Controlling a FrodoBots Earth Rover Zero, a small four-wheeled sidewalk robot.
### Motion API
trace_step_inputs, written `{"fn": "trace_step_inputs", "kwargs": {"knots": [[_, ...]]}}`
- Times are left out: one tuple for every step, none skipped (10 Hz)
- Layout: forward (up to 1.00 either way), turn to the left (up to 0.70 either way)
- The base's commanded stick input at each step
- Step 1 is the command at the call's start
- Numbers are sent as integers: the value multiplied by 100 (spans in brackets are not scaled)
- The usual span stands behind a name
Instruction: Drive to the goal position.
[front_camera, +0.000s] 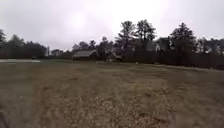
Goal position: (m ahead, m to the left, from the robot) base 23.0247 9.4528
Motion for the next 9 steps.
{"fn": "trace_step_inputs", "kwargs": {"knots": [[70,0],[70,0],[70,0],[70,0],[70,0],[70,0],[70,0],[70,0],[70,0]]}}
